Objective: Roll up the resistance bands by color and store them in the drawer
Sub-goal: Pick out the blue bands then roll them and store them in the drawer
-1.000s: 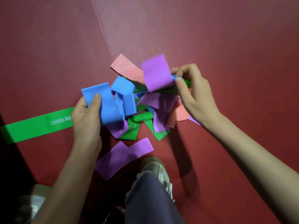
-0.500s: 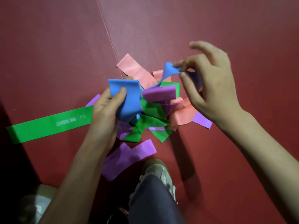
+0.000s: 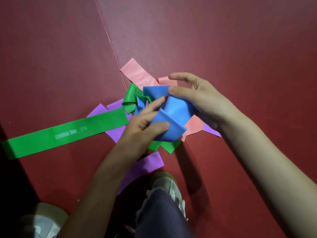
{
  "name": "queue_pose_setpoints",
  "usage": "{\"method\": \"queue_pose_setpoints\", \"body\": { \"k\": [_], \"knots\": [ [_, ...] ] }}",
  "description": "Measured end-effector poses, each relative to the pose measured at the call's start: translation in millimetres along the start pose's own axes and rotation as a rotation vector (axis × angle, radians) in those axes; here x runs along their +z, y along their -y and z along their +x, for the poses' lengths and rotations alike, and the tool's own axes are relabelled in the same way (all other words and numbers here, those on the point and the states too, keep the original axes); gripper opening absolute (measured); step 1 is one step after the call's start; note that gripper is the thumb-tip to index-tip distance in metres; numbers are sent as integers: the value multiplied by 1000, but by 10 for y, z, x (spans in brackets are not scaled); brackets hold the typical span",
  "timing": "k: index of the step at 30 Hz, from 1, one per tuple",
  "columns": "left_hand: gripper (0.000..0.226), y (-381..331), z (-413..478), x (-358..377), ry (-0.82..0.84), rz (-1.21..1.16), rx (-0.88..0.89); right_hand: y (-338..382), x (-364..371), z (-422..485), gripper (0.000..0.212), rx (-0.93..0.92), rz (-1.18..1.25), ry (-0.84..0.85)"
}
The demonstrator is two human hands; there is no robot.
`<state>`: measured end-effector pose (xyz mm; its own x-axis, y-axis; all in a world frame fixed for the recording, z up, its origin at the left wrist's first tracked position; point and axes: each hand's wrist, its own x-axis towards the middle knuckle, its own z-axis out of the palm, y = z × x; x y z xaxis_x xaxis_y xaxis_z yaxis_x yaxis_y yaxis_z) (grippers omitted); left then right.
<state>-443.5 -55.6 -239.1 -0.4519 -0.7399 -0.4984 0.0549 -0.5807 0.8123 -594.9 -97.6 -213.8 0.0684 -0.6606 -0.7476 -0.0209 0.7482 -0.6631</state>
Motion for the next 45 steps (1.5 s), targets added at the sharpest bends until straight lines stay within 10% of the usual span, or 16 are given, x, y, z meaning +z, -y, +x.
{"method": "queue_pose_setpoints", "body": {
  "k": [7,19,26,36,41,45],
  "knots": [
    [26,115,-37,-43,-136,-164,-64,-51,-19,-54,31,77,336,281],
    [30,247,4,-78,-79,-187,-266,34,-238,17,54,296,62,509],
    [19,242,-1,-124,-177,-252,-240,-50,-167,36,8,139,-392,246],
    [22,196,34,-40,-248,-382,-178,-383,191,48,4,-466,-284,-173],
    [20,167,123,-123,-562,-441,-119,-351,209,-73,7,-628,-337,-223],
    [20,138,155,-143,-675,-429,-111,-294,299,-38,8,-424,-181,-44]
  ]
}}
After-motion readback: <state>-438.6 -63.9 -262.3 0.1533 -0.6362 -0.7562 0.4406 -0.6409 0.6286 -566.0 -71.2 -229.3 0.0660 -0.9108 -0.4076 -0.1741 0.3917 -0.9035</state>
